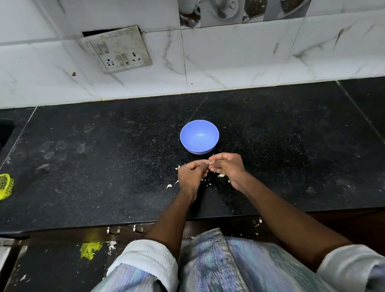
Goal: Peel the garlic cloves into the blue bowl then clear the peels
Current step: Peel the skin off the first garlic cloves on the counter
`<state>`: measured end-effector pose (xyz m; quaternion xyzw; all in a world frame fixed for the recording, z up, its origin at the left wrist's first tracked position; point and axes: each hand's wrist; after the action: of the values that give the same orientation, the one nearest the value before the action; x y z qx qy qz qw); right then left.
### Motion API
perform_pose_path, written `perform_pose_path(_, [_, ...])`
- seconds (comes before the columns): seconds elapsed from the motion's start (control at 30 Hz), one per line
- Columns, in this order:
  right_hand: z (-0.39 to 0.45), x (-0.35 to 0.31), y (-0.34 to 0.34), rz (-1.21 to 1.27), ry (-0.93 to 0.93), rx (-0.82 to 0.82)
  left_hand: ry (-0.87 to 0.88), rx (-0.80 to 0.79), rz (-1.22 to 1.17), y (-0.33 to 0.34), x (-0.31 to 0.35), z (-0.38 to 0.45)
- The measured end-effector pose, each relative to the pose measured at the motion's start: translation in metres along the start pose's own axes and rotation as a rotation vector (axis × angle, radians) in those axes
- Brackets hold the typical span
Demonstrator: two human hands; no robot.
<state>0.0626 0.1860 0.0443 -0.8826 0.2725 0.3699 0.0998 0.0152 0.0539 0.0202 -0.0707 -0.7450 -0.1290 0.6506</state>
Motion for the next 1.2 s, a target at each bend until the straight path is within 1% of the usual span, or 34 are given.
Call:
perform_pose_path(0.13, [-0.0009,0.0002,-0.0011,0.018,0.023,-0.073,0.057,0.005,0.110,-0.0034,-0.0006,-0.0008])
perform_pose_path(0.23, [-0.0028,-0.0001,-0.0039,0.021,0.024,-0.126,0.090,0.000,0.101,-0.0041,-0.0011,-0.0018])
perform_pose_path(0.33, [-0.0042,-0.0003,-0.0029,0.001,0.045,-0.106,0.157,-0.023,0.178,-0.0048,-0.0055,-0.0021])
perform_pose_path(0.43, [-0.0031,0.0010,-0.0011,0.057,0.048,-0.109,0.216,-0.032,0.266,-0.0030,-0.0083,-0.0018])
perform_pose_path(0.57, [-0.0020,0.0022,0.0000,0.096,0.054,-0.095,0.246,-0.061,0.298,0.0000,-0.0073,-0.0011])
perform_pose_path(0.73, [-0.0034,0.0017,-0.0006,0.036,0.036,-0.111,0.231,-0.071,0.326,-0.0006,-0.0044,0.0000])
perform_pose_path(0.83, [-0.0035,0.0014,-0.0006,0.043,0.045,-0.126,0.196,-0.079,0.314,-0.0006,-0.0051,0.0016])
perform_pose_path(0.9, [-0.0031,0.0006,-0.0007,0.082,0.065,-0.158,0.147,-0.088,0.253,-0.0003,-0.0058,0.0028])
perform_pose_path(1.03, [0.0001,0.0003,-0.0043,0.190,0.132,-0.230,0.040,-0.073,0.052,0.0002,-0.0039,0.0035])
perform_pose_path(1.2, [0.0013,-0.0013,-0.0050,0.280,0.230,-0.280,-0.017,-0.040,0.010,-0.0034,-0.0048,0.0071])
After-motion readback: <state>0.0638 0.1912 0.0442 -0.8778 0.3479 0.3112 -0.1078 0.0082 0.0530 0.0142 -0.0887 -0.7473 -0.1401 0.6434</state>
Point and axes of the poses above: each hand's wrist, its own z-axis towards the middle knuckle, its own y-axis out of the palm, x = y × z, and after that the axes turned 15 degrees about y, right-handed
